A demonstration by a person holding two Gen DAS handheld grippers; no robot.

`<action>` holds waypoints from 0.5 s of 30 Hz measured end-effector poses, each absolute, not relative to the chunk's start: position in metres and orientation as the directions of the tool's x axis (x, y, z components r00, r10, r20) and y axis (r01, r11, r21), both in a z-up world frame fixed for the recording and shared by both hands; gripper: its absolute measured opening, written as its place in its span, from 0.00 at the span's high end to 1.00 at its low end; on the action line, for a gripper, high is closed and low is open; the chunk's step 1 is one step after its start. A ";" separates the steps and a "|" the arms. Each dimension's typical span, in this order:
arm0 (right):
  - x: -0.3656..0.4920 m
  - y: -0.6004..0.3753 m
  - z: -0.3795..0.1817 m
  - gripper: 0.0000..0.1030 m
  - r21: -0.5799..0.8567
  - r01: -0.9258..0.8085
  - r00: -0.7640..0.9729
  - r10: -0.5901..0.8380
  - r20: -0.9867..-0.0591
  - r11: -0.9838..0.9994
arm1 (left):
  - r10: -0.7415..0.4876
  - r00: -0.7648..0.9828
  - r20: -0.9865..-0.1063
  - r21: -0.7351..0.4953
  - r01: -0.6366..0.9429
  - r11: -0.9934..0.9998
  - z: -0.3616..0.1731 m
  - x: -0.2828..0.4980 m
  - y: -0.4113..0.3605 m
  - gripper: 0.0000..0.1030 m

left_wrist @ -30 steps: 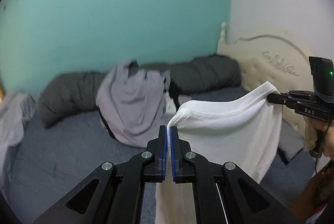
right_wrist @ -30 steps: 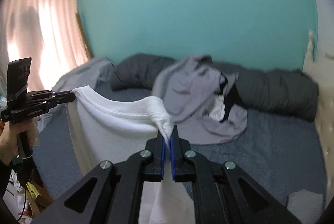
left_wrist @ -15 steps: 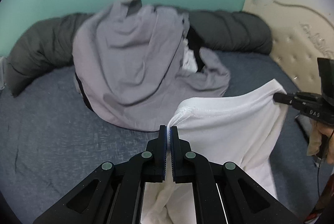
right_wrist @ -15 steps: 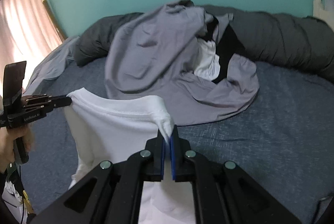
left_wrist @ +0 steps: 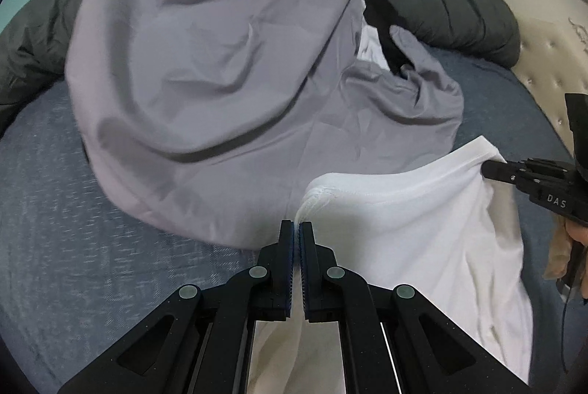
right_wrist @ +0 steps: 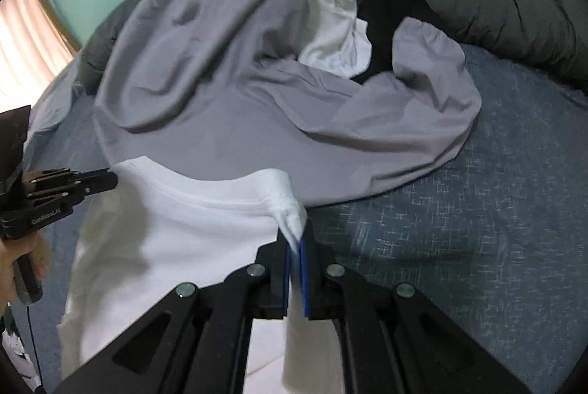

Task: Fold clothes
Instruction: 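Lay the hanging white garment flat onto the sheet with both grippers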

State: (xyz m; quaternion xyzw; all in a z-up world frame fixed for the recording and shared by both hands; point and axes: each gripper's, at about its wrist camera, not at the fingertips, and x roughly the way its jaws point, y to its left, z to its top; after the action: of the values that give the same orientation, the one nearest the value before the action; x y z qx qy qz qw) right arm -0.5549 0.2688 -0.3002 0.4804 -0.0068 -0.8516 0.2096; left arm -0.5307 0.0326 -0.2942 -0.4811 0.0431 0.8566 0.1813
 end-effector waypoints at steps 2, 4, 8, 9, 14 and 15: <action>-0.562 0.267 -0.315 0.93 0.213 0.340 -0.427 -0.352 -0.833 -0.916 | 0.268 -0.456 -0.848 -0.107 -0.349 -0.931 -0.308 -0.538 0.035 0.97; -0.570 0.263 -0.330 0.93 0.217 0.320 -0.369 -0.332 -0.868 -0.922 | 0.273 -0.433 -0.859 -0.128 -0.336 -0.933 -0.320 -0.544 0.034 0.96; -0.572 0.253 -0.334 0.62 0.178 0.328 -0.352 -0.295 -0.888 -0.928 | 0.303 -0.356 -0.884 -0.171 -0.356 -0.919 -0.338 -0.548 0.035 0.96; -0.571 0.254 -0.330 0.59 0.187 0.332 -0.364 -0.308 -0.879 -0.925 | 0.307 -0.359 -0.882 -0.175 -0.356 -0.918 -0.336 -0.548 0.033 0.95; -0.551 0.283 -0.297 0.52 0.262 0.240 -0.464 -0.348 -0.815 -0.935 | 0.393 -0.384 -0.835 -0.292 -0.296 -0.909 -0.306 -0.543 0.002 0.82; -0.543 0.289 -0.289 0.51 0.285 0.224 -0.484 -0.360 -0.798 -0.932 | 0.410 -0.386 -0.826 -0.316 -0.284 -0.905 -0.301 -0.541 -0.005 0.79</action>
State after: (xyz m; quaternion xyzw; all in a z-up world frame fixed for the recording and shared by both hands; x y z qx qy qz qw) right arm -0.5435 0.2890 -0.2893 0.4787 -0.0709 -0.8584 0.1702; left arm -0.5407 -0.0053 -0.3007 -0.5131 -0.0614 0.8302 0.2090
